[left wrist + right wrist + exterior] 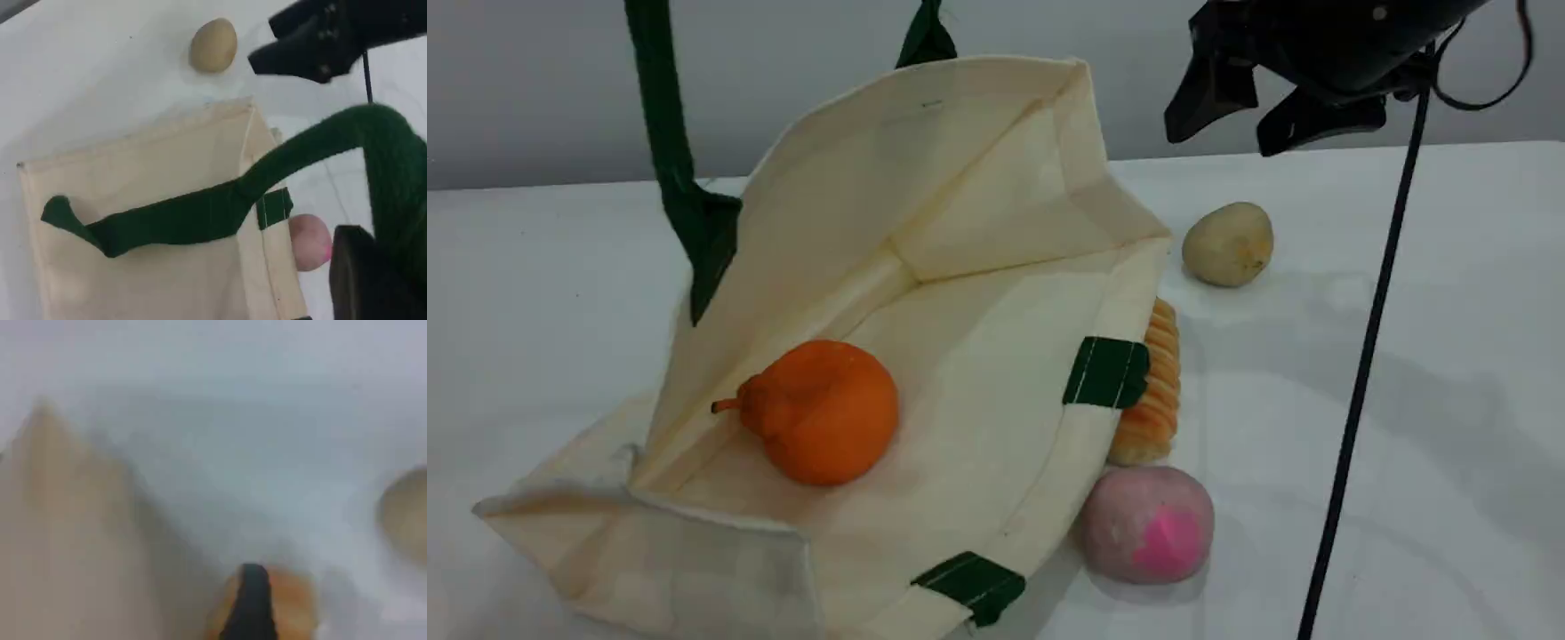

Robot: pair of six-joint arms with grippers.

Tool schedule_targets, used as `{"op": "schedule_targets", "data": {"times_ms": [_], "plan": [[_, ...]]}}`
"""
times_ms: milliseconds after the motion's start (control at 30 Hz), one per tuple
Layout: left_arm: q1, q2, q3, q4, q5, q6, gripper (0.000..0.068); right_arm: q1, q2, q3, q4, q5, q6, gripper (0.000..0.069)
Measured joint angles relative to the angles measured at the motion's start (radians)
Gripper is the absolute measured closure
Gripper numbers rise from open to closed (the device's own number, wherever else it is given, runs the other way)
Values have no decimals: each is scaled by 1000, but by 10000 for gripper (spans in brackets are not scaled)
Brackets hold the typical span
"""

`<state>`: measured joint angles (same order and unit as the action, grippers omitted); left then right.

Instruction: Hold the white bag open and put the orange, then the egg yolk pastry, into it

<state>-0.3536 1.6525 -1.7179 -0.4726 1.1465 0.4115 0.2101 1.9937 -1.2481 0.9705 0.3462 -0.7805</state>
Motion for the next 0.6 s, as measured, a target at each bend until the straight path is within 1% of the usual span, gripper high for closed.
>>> {"op": "schedule_targets", "data": {"times_ms": [133, 300, 367, 600], "plan": [[0, 0, 0, -2, 1, -5, 614, 0, 78, -68, 0, -46, -10, 132], [0, 0, 0, -5, 9, -7, 614, 0, 171, -151, -2, -51, -10, 132], [0, 0, 0, -5, 14, -7, 614, 0, 202, -166, -5, -69, -10, 132], [0, 0, 0, -5, 29, -10, 614, -1, 268, -167, -9, -155, -20, 132]]}}
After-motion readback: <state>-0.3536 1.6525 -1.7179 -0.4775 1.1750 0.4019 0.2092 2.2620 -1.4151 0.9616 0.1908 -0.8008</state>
